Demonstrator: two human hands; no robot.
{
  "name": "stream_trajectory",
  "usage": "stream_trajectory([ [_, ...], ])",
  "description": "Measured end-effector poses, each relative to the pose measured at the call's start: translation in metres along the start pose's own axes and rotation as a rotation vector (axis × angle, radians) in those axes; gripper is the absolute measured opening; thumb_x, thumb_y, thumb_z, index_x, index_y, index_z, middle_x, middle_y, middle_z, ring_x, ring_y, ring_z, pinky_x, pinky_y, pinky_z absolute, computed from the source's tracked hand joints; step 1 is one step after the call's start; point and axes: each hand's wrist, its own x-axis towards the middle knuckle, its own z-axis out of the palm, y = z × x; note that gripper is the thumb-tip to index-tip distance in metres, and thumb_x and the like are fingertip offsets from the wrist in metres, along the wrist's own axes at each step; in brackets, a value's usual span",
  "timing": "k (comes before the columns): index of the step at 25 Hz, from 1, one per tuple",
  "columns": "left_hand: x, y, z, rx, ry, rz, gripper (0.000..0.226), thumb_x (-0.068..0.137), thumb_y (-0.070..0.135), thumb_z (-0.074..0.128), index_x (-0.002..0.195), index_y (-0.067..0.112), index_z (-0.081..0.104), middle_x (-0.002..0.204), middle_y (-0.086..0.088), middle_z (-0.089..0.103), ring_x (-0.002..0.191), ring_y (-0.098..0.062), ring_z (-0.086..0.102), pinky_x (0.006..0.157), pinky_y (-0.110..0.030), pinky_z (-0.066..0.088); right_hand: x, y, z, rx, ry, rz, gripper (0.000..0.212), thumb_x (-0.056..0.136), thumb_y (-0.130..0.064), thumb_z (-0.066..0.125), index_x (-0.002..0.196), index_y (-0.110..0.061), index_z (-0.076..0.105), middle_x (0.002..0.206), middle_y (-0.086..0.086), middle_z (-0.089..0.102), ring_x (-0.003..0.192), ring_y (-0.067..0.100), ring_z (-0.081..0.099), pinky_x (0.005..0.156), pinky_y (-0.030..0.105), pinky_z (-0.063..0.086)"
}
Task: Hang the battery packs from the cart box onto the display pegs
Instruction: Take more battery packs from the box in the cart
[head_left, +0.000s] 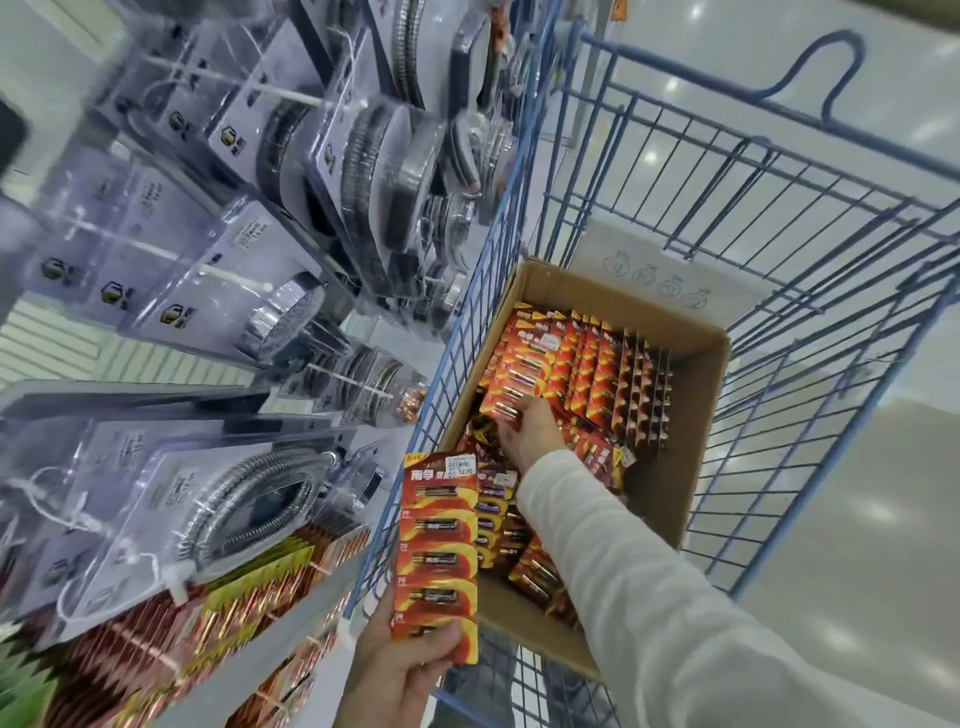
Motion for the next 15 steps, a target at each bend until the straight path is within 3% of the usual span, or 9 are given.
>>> stream_trajectory([
  [3, -0.014, 0.009, 0.011, 0.009, -0.094, 0.010, 0.074, 0.059, -0.026, 0.068, 0.125, 0.005, 0.062, 0.086, -0.021, 0.075, 0.069, -0.029, 0.076, 0.054, -0.036, 0.062, -0.041, -0.009, -0.026, 0.046, -0.046, 0.074, 0.027, 0.088, 0.001, 0.062, 0.111, -0.012, 0.061, 0.115, 0.013, 0.068, 0.105, 0.027, 0.068, 0.083, 0.032, 0.058],
  [5, -0.025, 0.011, 0.014, 0.050, -0.104, 0.054, 0.079, 0.056, -0.025, 0.071, 0.128, 0.005, 0.059, 0.090, -0.022, 0.075, 0.072, -0.030, 0.075, 0.056, -0.038, 0.062, -0.077, -0.017, -0.048, 0.083, -0.145, 0.056, 0.043, 0.084, 0.007, 0.064, 0.124, -0.009, 0.059, 0.127, 0.018, 0.064, 0.115, 0.032, 0.065, 0.085, 0.037, 0.060],
  [7, -0.037, 0.008, 0.017, 0.076, -0.131, 0.122, 0.089, 0.050, -0.020, 0.078, 0.133, 0.008, 0.058, 0.097, -0.023, 0.075, 0.079, -0.031, 0.075, 0.059, -0.039, 0.063, -0.114, -0.024, -0.070, -0.054, -0.240, 0.005, 0.063, 0.076, 0.011, 0.065, 0.136, -0.005, 0.054, 0.132, 0.020, 0.064, 0.116, 0.034, 0.066, 0.082, 0.040, 0.061],
  [11, -0.068, -0.005, 0.033, 0.083, -0.156, 0.323, 0.099, 0.046, -0.008, 0.095, 0.134, 0.020, 0.061, 0.107, -0.020, 0.075, 0.087, -0.030, 0.075, 0.064, -0.040, 0.062, -0.182, -0.039, -0.107, -0.346, -0.385, -0.161, 0.069, 0.072, 0.015, 0.064, 0.135, -0.012, 0.055, 0.122, 0.016, 0.072, 0.112, 0.036, 0.070, 0.093, 0.053, 0.056],
  [15, -0.115, -0.034, 0.049, -0.142, -0.051, 0.471, 0.051, 0.080, 0.021, 0.072, 0.131, 0.020, 0.066, 0.113, -0.017, 0.076, 0.085, -0.030, 0.075, 0.070, -0.042, 0.061, -0.252, -0.050, -0.128, -0.547, -0.598, -0.329, 0.067, 0.067, 0.017, 0.064, 0.127, -0.012, 0.058, 0.114, 0.017, 0.073, 0.102, 0.037, 0.072, 0.083, 0.053, 0.059],
])
